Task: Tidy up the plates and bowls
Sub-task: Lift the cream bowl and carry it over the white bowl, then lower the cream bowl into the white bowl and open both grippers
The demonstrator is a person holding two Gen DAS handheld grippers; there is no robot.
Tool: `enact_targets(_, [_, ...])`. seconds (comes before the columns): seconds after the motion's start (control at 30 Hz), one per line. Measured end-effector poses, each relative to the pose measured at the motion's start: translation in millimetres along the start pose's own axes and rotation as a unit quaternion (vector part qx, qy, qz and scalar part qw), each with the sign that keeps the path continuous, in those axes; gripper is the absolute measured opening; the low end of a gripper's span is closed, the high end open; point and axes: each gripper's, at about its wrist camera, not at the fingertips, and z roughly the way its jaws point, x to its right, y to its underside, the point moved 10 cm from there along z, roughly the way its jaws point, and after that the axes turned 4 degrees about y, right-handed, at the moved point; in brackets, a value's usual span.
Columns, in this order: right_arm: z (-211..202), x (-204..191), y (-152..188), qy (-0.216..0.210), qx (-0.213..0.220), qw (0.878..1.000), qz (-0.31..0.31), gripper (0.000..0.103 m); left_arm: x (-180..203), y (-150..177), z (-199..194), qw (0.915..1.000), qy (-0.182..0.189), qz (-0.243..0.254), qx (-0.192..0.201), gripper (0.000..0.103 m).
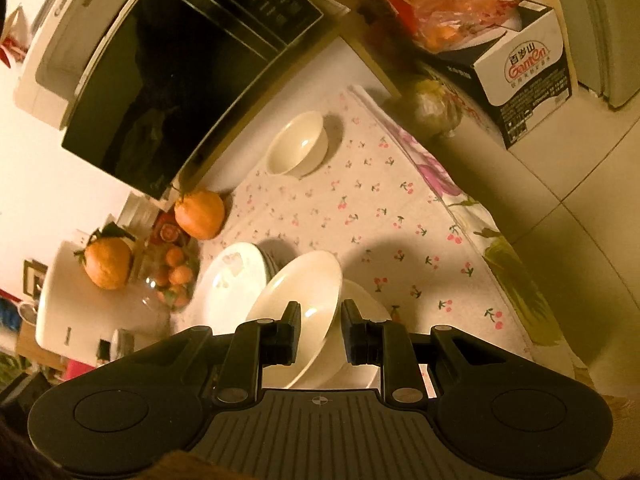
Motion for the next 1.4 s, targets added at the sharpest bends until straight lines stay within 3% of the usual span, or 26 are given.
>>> enact_targets(0.3, [13, -2, 8, 0.032, -0.01, 0.999, -0.032, 0.022, 0, 12, 2, 0.9996, -0.013, 0.02, 0.014, 0.015])
enact_targets(0.57, [22, -2, 11, 0.058, -0.016, 0.996, -0.058, 0.022, -4, 17, 8, 0.9999, -0.004, 0.001, 0.016, 0.015])
enact_targets(1.4, [35, -1, 16, 0.088, -0.028, 0.991, -0.093, 0.024, -5, 29, 15, 1.0, -0.005, 0.006, 0.001, 0.015])
